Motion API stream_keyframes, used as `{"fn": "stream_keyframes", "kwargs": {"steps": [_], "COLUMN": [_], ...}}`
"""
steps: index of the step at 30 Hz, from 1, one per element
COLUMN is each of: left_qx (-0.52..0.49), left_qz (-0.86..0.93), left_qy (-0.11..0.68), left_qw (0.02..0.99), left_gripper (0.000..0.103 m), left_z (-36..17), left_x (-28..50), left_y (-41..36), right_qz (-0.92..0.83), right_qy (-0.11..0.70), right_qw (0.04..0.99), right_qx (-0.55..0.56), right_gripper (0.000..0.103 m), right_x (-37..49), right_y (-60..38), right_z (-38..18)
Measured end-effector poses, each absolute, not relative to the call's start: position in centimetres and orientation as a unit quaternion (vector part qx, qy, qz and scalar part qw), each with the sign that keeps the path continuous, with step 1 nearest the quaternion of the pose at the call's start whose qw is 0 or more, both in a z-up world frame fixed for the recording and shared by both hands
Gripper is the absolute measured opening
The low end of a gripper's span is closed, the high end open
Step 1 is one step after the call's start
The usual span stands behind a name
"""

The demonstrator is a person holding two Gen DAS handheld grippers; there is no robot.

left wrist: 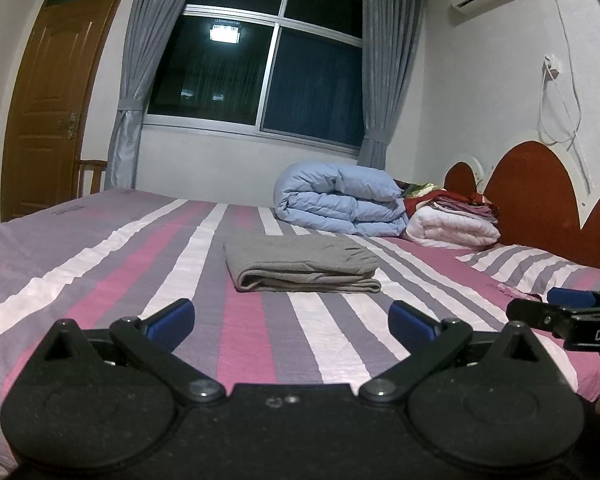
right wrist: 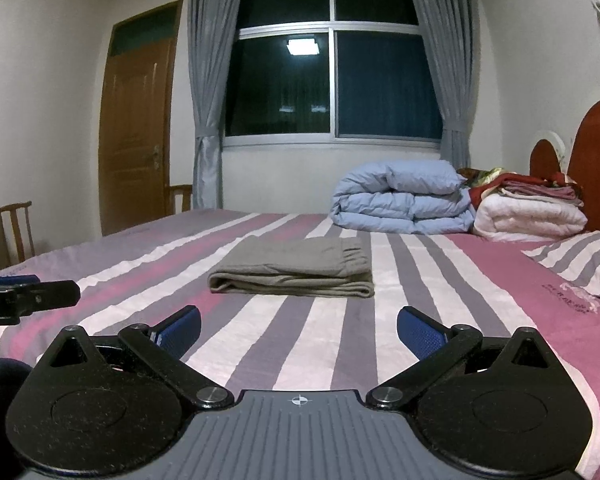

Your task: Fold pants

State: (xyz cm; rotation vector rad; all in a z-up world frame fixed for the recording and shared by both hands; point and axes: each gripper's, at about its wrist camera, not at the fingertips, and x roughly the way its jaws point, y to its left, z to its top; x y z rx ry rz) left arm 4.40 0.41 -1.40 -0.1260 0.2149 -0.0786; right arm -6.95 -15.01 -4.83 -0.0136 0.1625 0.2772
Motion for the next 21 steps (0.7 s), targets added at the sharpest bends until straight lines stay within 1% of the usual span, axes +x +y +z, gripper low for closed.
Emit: {"fn": "stream_keyframes", "kwargs": {"steps": [21], "left_qx": [-0.062], "left_qz": [-0.045], "left_qy": [0.107], "left_qw": [0.991], "left_gripper": [0.097], "left_z": [-1.25], "left_x": [4.47], "left_y": [0.14], "right_qz": [0.139], "right_qy": [0.085], "right_qw": [0.987], "right_qx": [-0.004], "right_gripper": [0.103], "right_x": [-6.62], "right_y": [-15.44], "right_z": [-4.92]}}
